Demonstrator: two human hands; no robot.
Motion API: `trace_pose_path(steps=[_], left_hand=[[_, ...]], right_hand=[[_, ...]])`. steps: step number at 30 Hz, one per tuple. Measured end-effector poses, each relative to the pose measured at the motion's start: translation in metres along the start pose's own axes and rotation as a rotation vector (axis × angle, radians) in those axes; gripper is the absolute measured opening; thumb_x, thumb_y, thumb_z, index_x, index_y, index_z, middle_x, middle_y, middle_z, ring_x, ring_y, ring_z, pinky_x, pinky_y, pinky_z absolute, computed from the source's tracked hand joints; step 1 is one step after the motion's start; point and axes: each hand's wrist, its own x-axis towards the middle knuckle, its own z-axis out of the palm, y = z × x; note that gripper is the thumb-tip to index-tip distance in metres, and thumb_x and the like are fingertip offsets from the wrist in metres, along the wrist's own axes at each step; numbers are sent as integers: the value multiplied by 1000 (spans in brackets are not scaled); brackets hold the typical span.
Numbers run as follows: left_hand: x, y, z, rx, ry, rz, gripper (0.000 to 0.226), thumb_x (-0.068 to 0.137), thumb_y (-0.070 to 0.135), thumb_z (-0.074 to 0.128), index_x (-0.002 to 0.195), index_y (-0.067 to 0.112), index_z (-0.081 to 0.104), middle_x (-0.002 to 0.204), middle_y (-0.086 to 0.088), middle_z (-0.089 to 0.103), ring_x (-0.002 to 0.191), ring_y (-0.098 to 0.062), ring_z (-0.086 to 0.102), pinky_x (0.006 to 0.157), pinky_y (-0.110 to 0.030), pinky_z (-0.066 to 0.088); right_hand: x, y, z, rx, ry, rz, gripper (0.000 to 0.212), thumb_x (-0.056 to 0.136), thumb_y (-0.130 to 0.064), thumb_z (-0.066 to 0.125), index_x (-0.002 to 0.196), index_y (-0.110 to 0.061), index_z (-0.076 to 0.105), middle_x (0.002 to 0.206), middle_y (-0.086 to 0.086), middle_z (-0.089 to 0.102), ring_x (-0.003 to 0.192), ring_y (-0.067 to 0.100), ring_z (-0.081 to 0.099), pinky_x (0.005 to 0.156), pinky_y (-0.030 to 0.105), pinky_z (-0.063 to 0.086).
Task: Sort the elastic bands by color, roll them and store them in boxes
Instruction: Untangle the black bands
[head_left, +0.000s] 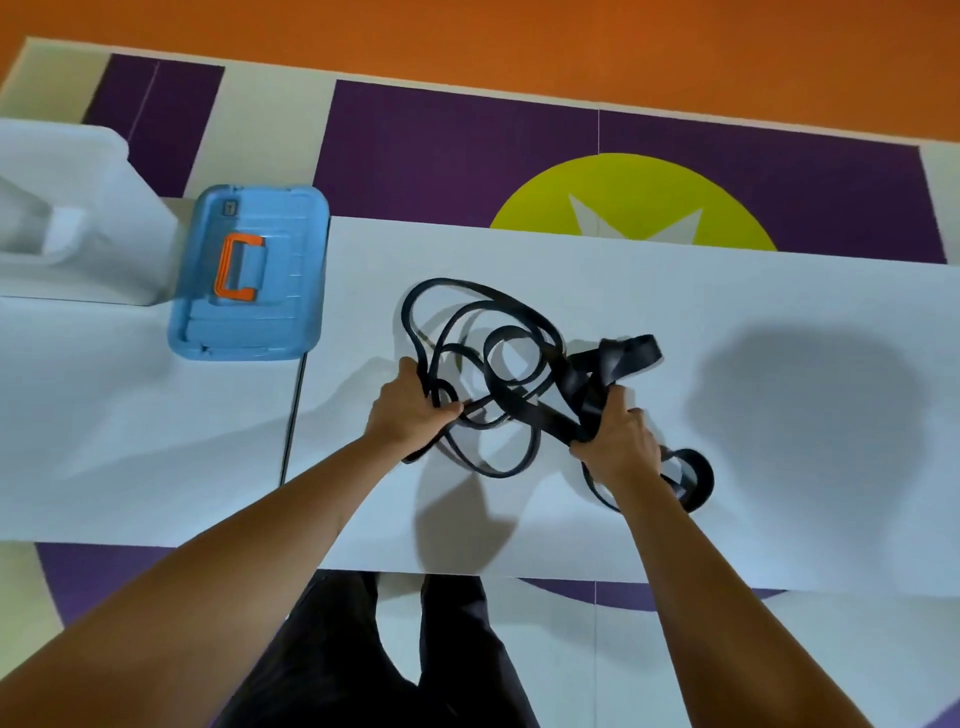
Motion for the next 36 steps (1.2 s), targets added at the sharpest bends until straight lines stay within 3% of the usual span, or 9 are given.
trace_pose_path(steps=[4, 7, 12, 15, 20, 24, 28, 32, 36], left_hand=[[-9, 1, 3, 66, -28, 40, 26, 95, 29, 59, 113, 14, 47, 94, -8, 64, 87, -36, 66, 75, -42, 54], [-20, -9, -7, 88, 13, 69, 14, 98, 18, 49, 112, 15, 49, 87, -8, 63, 76, -34, 64, 68, -44, 57], [-45, -28, -39, -34, 114, 152, 15, 98, 11, 49, 105, 23, 54, 75, -2, 62, 66, -27, 65, 59, -44, 56], [-64, -31, -61, -138, 181, 215, 23, 98, 9, 50, 106, 29, 56, 78, -4, 66, 67, -23, 70, 67, -48, 60], [-97, -26, -105, -295, 367, 280, 29, 97, 5, 53, 114, 28, 60, 83, -4, 66, 70, -22, 72, 76, -43, 61], [-127, -34, -158, -342, 562, 262, 33, 92, 8, 59, 118, 27, 64, 98, 0, 69, 84, -24, 68, 83, -38, 56], [-166, -61, -212, -348, 716, 243, 31, 89, 6, 59, 114, 25, 67, 101, 4, 68, 87, -18, 61, 80, -28, 46], [-212, -99, -258, -398, 855, 210, 29, 90, 5, 59, 106, 28, 65, 98, 7, 66, 79, -5, 62, 74, -17, 48], [-255, -157, -298, -384, 973, 164, 29, 89, 8, 60, 111, 27, 66, 99, 5, 65, 85, -18, 63, 83, -38, 54]], right_hand=[[-16, -2, 8, -59, -3, 21, 62, 86, -21, 76, 131, -11, 35, 108, 13, 68, 102, 36, 66, 79, 41, 52], [-24, 7, 1, 10, 101, 19, 48, 89, -24, 70, 126, -13, 42, 103, 13, 69, 95, 38, 66, 76, 42, 53], [-29, 14, -31, 210, 305, 17, 30, 88, -20, 65, 115, -13, 54, 89, 12, 66, 78, 34, 54, 73, 40, 47], [-33, -3, -51, 315, 351, 0, 22, 87, -20, 62, 108, -17, 58, 84, 8, 66, 80, 35, 57, 71, 38, 47], [-49, -58, -71, 412, 354, -126, 14, 87, -22, 63, 100, -20, 58, 78, 0, 60, 80, 32, 54, 68, 35, 40], [-68, -109, -87, 545, 386, -213, 16, 86, -20, 66, 101, -18, 60, 78, -1, 60, 79, 30, 54, 70, 33, 40], [-97, -166, -88, 551, 376, -353, 17, 85, -24, 67, 100, -25, 60, 81, -1, 63, 82, 32, 59, 73, 38, 49], [-140, -226, -75, 573, 350, -453, 28, 82, -24, 66, 109, -27, 62, 90, 3, 66, 87, 33, 61, 78, 40, 53], [-193, -285, -52, 555, 325, -590, 17, 83, -21, 67, 99, -23, 60, 78, 1, 63, 77, 31, 60, 66, 37, 48]])
